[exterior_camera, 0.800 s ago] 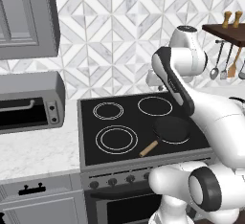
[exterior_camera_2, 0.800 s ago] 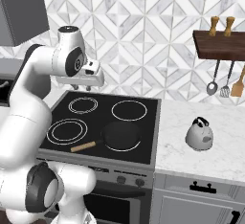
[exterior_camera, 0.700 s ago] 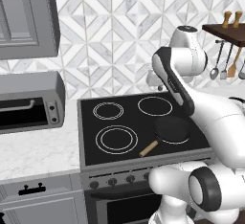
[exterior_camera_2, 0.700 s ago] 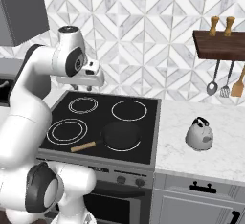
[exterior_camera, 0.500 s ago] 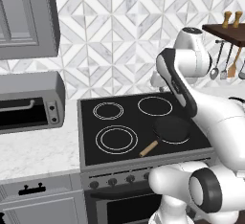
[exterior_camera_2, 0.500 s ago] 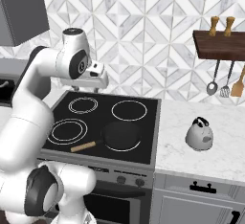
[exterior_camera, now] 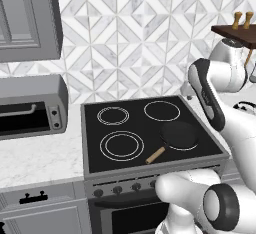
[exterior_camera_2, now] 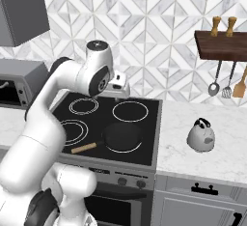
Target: Pick the kettle from the counter and place it on a stove burner. Then turn the burner on.
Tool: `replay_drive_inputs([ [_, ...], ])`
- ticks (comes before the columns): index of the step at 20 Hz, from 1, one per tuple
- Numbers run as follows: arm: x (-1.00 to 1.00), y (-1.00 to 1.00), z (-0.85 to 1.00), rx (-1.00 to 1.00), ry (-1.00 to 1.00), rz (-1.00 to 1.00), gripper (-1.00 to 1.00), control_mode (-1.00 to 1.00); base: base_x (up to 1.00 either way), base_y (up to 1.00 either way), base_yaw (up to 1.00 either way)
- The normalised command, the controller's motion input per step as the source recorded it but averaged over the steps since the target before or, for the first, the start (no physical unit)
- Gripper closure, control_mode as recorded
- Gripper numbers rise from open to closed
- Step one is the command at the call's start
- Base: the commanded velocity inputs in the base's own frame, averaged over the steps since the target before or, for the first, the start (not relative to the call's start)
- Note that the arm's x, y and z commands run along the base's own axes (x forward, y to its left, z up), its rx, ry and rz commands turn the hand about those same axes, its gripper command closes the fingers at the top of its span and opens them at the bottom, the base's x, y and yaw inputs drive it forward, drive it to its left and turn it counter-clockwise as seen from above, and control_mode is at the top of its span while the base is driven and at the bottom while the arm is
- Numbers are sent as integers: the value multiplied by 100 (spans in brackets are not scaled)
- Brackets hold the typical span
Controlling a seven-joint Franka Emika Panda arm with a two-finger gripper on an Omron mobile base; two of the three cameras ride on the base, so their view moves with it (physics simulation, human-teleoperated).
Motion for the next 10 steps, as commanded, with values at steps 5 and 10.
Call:
replay_drive_inputs([
  [5,-10,-94,-29,0,-8,0,-100,-100,0,0,0],
  [10,0,-94,-35,-1,-1,0,-100,-100,0,0,0],
])
